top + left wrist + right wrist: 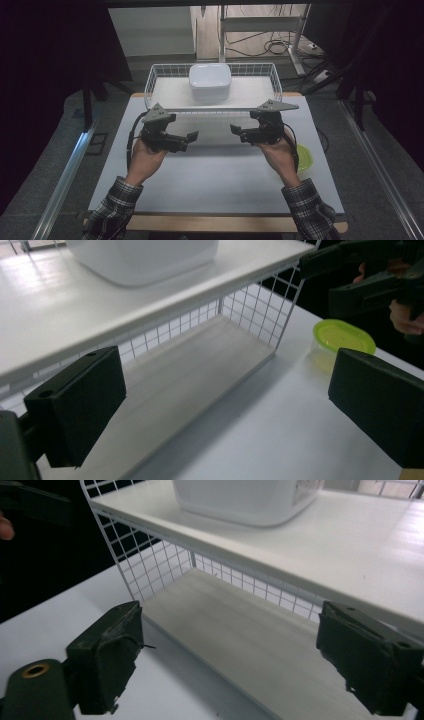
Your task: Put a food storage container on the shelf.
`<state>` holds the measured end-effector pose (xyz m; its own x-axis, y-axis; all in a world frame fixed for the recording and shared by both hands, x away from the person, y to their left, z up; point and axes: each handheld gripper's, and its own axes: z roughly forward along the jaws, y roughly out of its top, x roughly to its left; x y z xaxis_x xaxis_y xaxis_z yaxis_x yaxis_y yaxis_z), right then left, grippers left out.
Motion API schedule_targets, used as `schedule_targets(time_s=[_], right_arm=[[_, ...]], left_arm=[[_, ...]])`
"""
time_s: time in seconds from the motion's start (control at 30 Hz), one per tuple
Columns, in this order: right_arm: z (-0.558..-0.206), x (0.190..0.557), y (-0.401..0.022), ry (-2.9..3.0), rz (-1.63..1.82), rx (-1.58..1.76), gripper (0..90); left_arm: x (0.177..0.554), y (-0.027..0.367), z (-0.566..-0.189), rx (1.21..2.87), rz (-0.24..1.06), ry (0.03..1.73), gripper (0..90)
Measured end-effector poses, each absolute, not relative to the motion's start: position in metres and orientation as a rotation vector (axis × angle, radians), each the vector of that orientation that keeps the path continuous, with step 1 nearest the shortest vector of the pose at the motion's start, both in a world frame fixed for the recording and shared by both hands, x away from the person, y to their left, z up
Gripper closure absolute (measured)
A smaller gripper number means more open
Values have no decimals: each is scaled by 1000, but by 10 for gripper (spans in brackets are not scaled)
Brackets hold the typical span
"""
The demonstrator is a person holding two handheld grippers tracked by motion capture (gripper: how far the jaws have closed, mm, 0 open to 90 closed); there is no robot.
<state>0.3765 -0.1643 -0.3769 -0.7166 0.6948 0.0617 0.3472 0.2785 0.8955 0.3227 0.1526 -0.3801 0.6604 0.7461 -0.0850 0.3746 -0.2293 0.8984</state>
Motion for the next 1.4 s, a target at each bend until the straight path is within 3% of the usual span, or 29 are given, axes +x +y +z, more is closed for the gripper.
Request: schedule_targets(time_s=[0.5,1.4], right_arm=[[-410,357,-182,2264,1335,941,38],[-470,317,-210,2319,1299,1020,38]], left_arm=[[300,175,-428,1848,409,932,35],[266,187,-497,1984,377,962,36]])
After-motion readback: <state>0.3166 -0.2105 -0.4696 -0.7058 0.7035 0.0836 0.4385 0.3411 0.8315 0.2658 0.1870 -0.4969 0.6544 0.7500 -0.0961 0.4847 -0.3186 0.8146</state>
